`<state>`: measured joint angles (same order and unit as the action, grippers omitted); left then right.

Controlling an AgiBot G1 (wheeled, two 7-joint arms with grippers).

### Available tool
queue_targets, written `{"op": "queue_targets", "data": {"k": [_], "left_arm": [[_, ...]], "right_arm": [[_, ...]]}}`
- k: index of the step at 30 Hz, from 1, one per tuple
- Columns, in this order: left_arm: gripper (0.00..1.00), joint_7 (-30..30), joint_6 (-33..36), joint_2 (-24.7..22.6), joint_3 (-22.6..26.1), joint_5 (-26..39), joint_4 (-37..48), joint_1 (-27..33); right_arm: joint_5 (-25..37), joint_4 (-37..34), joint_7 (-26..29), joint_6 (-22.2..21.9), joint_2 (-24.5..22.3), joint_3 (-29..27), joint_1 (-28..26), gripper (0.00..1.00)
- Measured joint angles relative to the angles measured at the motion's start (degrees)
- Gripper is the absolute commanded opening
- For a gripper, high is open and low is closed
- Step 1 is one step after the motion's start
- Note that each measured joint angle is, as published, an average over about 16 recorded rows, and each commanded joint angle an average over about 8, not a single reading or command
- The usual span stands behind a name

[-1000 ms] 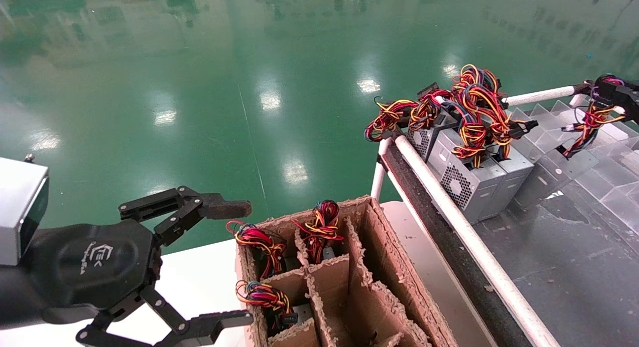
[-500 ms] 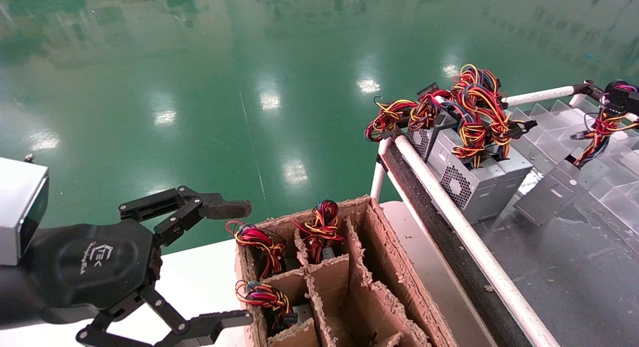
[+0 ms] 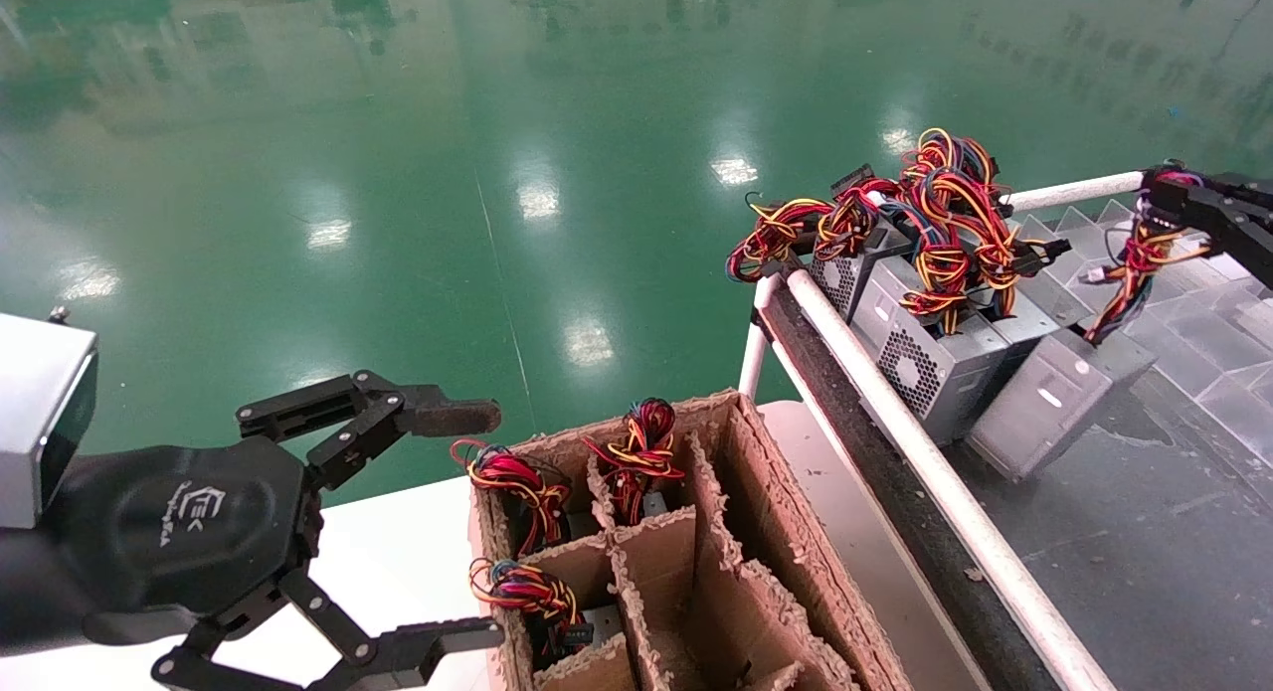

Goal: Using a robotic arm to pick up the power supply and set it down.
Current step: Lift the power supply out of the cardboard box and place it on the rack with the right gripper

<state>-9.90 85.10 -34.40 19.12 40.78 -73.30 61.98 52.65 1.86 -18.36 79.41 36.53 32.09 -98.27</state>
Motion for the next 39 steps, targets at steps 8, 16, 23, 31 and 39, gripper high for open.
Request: {"op": "queue_targets", "data": {"k": [8, 16, 23, 31, 39], "left_arm": [[1.00, 0.01, -0.01, 0.01, 0.02, -0.01, 0.00, 0.00], [1.00, 0.02, -0.02, 0.02, 0.04, -0.03, 0.00, 0.01], [1.00, 0.03, -0.02, 0.02, 0.06, -0.04, 0.00, 0.01], [1.00, 0.04, -0.03, 0.03, 0.07, -0.05, 0.00, 0.02], [1.00, 0.05, -0.04, 0.04, 0.09, -0.06, 0.00, 0.02]], "right_arm": [[0.43, -0.83, -0.05, -3.47, 2.09, 0.28, -1.01, 0.00], [0.71, -1.17, 0.05, -5.37, 3.62, 0.47, -1.66, 0.00], [0.77, -1.36, 0.08, -6.85, 5.19, 0.51, -2.03, 0.00], [0.75, -1.84, -0.09, -10.08, 7.65, 0.49, -2.10, 0.00], [0.71, -2.11, -0.43, -12.55, 9.56, 0.46, -1.72, 0.00]]}}
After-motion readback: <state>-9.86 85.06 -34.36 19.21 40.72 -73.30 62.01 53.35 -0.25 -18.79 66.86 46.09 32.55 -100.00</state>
